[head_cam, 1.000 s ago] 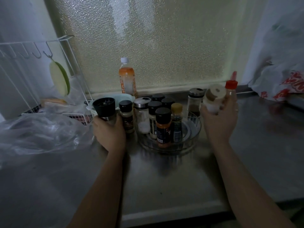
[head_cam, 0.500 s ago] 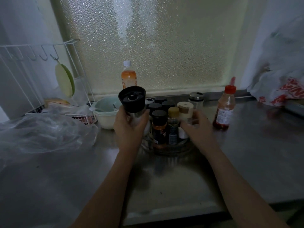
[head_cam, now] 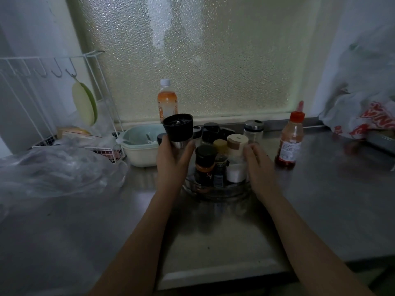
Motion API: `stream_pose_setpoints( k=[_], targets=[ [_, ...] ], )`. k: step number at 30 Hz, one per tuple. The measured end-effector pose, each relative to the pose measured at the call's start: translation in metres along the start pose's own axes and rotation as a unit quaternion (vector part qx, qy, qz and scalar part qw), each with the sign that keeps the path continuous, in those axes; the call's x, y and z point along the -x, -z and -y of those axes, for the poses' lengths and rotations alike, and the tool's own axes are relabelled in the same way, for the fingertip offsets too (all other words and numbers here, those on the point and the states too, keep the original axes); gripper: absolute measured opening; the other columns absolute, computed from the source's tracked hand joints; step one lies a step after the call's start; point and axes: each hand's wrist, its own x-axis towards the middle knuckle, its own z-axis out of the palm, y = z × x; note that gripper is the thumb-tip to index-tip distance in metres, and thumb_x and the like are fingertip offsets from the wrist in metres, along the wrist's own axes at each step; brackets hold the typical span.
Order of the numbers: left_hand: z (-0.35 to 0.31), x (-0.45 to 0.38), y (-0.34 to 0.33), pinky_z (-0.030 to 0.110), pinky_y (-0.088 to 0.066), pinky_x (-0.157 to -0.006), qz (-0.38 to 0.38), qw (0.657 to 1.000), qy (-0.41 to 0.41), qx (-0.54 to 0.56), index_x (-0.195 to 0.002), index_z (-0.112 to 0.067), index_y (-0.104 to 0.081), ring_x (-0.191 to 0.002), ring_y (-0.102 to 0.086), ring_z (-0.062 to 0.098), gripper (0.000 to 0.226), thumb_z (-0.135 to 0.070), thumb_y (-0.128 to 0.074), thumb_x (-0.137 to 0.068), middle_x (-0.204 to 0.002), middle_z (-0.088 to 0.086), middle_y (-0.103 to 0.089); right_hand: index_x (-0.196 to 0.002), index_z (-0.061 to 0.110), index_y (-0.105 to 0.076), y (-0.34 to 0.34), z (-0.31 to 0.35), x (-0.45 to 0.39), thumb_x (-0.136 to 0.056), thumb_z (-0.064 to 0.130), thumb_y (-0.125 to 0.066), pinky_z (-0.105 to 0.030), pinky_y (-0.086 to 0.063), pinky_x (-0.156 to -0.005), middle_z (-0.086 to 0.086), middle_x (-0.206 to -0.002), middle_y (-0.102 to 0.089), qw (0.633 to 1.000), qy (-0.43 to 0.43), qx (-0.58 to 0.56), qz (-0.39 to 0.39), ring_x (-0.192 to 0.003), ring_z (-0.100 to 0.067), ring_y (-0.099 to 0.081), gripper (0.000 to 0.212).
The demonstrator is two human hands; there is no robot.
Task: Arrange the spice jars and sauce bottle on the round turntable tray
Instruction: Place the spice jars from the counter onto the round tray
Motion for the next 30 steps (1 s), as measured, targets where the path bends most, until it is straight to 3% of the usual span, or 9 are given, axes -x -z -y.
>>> stream_pose_setpoints(
  k=[4, 9, 11, 17, 19, 21, 23, 26, 30],
  targets=[
    [0.001, -0.004, -0.003, 0.016, -0.047, -0.076, 0.053, 0.997, 0.051, 0.038, -0.107, -0.027, -0.052, -0.091, -0.062, -0.004, 0.025, -0.032, -0.064, -0.085, -0.097, -0.012, -0.066, -0.083, 0.018, -0.051, 0.000, -0.001, 0.001, -0.097, 0.038, -0.038, -0.026, -0.042, -0.065, -0.001, -0.079, -0.057, 1.000, 0.005, -0.001, 0.002, -0.073, -0.012, -0.054, 0.029],
    [0.004, -0.002, -0.007, 0.020, -0.048, -0.084, 0.097, 0.994, 0.038, 0.039, -0.112, -0.024, -0.051, -0.099, -0.060, -0.002, 0.037, -0.028, -0.065, -0.078, -0.105, -0.009, -0.064, -0.081, 0.017, -0.049, 0.000, 0.002, 0.002, -0.096, 0.041, -0.037, -0.018, -0.039, -0.062, 0.002, -0.075, -0.052, 1.000, 0.011, -0.013, -0.009, -0.067, -0.006, -0.049, 0.030],
    [0.007, 0.001, -0.008, 0.036, -0.050, -0.092, 0.115, 0.992, 0.036, 0.029, -0.114, -0.023, -0.052, -0.108, -0.060, 0.011, 0.042, -0.027, -0.069, -0.076, -0.112, 0.000, -0.065, -0.085, 0.014, -0.051, 0.000, 0.002, 0.003, -0.098, 0.038, -0.038, -0.026, -0.041, -0.065, -0.004, -0.079, -0.056, 1.000, 0.005, -0.001, -0.010, -0.072, -0.013, -0.053, 0.030],
    [0.006, 0.003, -0.011, 0.052, -0.047, -0.092, 0.059, 0.996, 0.058, -0.026, -0.115, -0.015, -0.048, -0.105, -0.056, 0.019, 0.040, -0.034, -0.061, -0.082, -0.111, 0.003, -0.058, -0.086, 0.016, -0.051, 0.000, 0.008, 0.006, -0.099, 0.035, -0.038, -0.032, -0.042, -0.071, -0.005, -0.084, -0.057, 1.000, -0.001, 0.012, -0.006, -0.080, -0.019, -0.054, 0.026],
    [-0.002, 0.007, -0.009, 0.047, -0.046, -0.092, 0.004, 0.999, 0.004, -0.054, -0.119, -0.008, -0.045, -0.107, -0.052, 0.022, 0.047, -0.038, -0.055, -0.085, -0.115, 0.006, -0.051, -0.089, 0.015, -0.051, 0.000, 0.007, 0.005, -0.099, 0.033, -0.037, -0.026, -0.041, -0.070, -0.004, -0.087, -0.056, 1.000, 0.003, 0.030, -0.006, -0.082, -0.018, -0.054, 0.025],
    [-0.014, 0.013, -0.005, 0.036, -0.045, -0.083, -0.035, 0.984, -0.140, -0.101, -0.116, -0.007, -0.045, -0.098, -0.047, 0.019, 0.046, -0.038, -0.053, -0.083, -0.108, 0.001, -0.045, -0.092, 0.011, -0.051, 0.001, 0.009, 0.003, -0.100, 0.026, -0.036, -0.023, -0.041, -0.072, -0.004, -0.090, -0.054, 0.998, 0.016, 0.047, -0.027, -0.084, -0.018, -0.053, 0.023],
    [-0.028, 0.019, -0.004, 0.027, -0.042, -0.069, 0.037, 0.963, -0.234, -0.126, -0.109, -0.011, -0.047, -0.089, -0.043, 0.014, 0.046, -0.042, -0.056, -0.076, -0.100, 0.001, -0.043, -0.091, 0.008, -0.050, 0.001, 0.010, 0.000, -0.101, 0.020, -0.037, -0.030, -0.041, -0.073, -0.005, -0.088, -0.053, 0.996, 0.016, 0.012, -0.085, -0.083, -0.017, -0.052, 0.021],
    [-0.042, 0.027, -0.010, 0.023, -0.047, -0.053, 0.222, 0.916, -0.262, -0.206, -0.098, -0.016, -0.055, -0.078, -0.042, 0.004, 0.046, -0.054, -0.059, -0.073, -0.095, 0.001, -0.052, -0.096, 0.008, -0.051, 0.007, 0.007, -0.008, -0.100, 0.018, -0.038, -0.034, -0.044, -0.075, -0.005, -0.091, -0.055, 0.988, -0.017, -0.008, -0.153, -0.083, -0.014, -0.053, 0.016],
    [-0.042, 0.027, -0.011, 0.030, -0.051, -0.056, 0.298, 0.878, -0.243, -0.284, -0.096, -0.018, -0.062, -0.076, -0.052, 0.011, 0.051, -0.062, -0.065, -0.069, -0.101, 0.000, -0.054, -0.120, 0.012, -0.048, 0.016, -0.002, -0.032, -0.095, 0.014, -0.045, -0.036, -0.049, -0.083, -0.009, -0.113, -0.057, 0.986, -0.075, -0.007, -0.149, -0.097, -0.021, -0.056, 0.026]
  ],
)
